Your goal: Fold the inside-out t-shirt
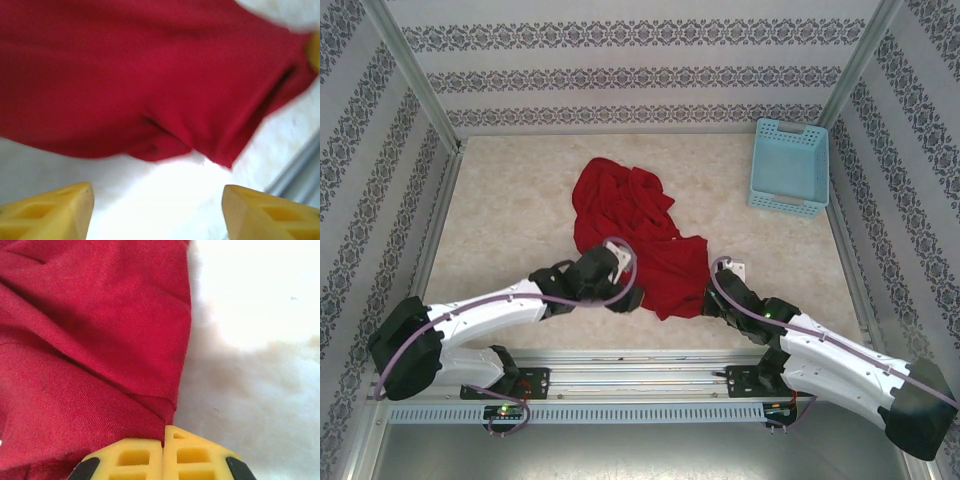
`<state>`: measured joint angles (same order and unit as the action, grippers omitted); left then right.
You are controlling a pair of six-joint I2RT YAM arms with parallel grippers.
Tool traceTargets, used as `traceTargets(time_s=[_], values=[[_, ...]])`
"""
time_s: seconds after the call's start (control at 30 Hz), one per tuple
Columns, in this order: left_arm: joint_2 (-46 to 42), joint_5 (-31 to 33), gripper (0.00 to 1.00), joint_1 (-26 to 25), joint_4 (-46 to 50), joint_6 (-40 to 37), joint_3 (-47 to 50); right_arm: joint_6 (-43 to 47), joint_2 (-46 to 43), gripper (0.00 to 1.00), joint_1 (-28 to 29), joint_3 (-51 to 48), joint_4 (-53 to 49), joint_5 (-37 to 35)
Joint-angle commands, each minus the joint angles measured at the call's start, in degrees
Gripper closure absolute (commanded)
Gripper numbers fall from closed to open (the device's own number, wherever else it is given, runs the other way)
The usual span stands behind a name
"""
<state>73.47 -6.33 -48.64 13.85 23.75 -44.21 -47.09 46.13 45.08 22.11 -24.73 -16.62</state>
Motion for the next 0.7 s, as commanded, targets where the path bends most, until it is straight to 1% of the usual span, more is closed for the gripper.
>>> traceTargets(time_s=[0.0,0.07,0.13,0.2,0.23,0.3,0.43,0.53,0.57,0.63,0.67], values=[[5.1,7.6,0.20,5.7,3.5,-1.6,-9.1,-4.5,-0.8,1.00,-0.6,0.8,-4.4,-3.3],[11.4,7.2,0.16,8.7,3.8,-2.1,-15.2,-5.7,-1.4,1.00,-0.6,0.7,-5.4,-3.9],[19.0,7.2,0.13,10.4,5.4,-2.9,-22.8,-7.7,-2.1,1.00,-0.8,0.7,-7.8,-5.5],[27.3,9.9,0.06,11.5,8.5,-2.8,-31.9,-10.1,-3.1,1.00,-1.2,0.8,-10.9,-7.2],[30.8,11.0,0.05,12.0,9.8,-2.6,-36.0,-10.6,-3.7,1.00,-1.6,0.5,-11.4,-7.4],[38.8,12.7,0.05,13.3,13.0,-2.0,-44.9,-11.0,-4.8,1.00,-2.7,-0.4,-10.7,-6.4],[51.1,14.7,0.06,13.9,19.4,-1.6,-60.0,-10.2,-5.9,1.00,-4.3,-0.9,-9.4,-5.1],[57.7,14.1,0.15,14.0,23.6,-0.8,-68.1,-8.6,-6.0,1.00,-5.6,0.1,-10.0,-5.4],[59.2,13.9,0.21,14.0,24.3,-0.6,-69.8,-7.8,-6.0,1.00,-6.2,0.4,-10.0,-5.3],[60.7,13.8,0.39,14.3,25.0,-0.3,-72.2,-5.8,-6.0,1.00,-7.4,1.1,-10.0,-5.2],[61.4,13.6,0.51,14.7,25.8,-0.1,-73.5,-4.7,-6.0,1.00,-8.2,1.6,-10.3,-5.3]])
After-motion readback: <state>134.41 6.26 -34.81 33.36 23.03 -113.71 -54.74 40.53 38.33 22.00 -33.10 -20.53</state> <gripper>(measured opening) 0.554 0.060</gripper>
